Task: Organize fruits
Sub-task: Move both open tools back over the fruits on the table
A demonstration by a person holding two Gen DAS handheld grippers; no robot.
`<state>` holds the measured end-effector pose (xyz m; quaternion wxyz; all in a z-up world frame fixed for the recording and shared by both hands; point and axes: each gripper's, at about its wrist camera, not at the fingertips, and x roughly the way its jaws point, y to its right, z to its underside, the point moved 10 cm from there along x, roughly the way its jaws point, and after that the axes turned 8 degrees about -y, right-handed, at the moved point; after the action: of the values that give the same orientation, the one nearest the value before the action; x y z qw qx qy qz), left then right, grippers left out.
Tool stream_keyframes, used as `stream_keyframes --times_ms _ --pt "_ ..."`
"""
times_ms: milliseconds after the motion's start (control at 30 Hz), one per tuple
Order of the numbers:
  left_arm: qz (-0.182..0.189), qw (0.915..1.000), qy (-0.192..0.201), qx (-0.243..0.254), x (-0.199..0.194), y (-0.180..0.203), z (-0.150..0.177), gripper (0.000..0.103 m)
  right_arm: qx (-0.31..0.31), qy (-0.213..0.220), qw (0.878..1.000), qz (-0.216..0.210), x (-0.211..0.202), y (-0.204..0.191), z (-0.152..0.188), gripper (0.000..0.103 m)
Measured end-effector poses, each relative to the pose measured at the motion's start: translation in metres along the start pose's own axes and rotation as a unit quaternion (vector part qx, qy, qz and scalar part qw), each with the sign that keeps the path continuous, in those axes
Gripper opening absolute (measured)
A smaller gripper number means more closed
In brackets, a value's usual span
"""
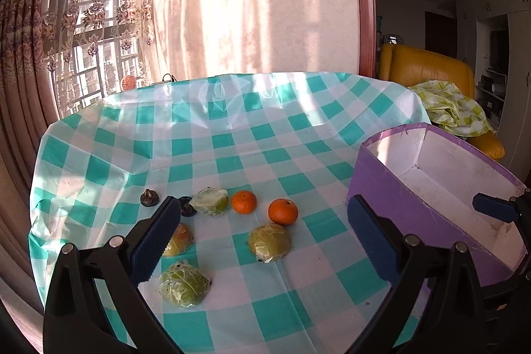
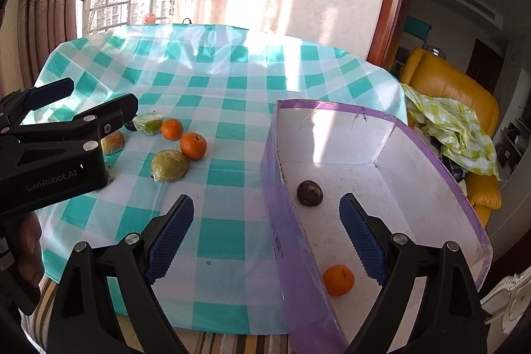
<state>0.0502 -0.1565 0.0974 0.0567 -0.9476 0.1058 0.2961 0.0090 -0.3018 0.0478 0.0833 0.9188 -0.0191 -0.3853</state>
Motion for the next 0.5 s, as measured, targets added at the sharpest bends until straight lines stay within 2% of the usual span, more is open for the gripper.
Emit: stream_keyframes --times_ms 300,500 --pt "-0.029 0.9980 -0.039 -0.040 0.017 -0.064 0.038 0.101 -0.040 -0.041 0.998 -0.029 0.030 -0.060 0.014 0.087" --pt "-0.039 0.9960 -0.061 -0.053 0.030 -0.086 0.057 0.101 -0.048 -0.065 0.996 -0.041 0.050 -0.076 0.021 0.087"
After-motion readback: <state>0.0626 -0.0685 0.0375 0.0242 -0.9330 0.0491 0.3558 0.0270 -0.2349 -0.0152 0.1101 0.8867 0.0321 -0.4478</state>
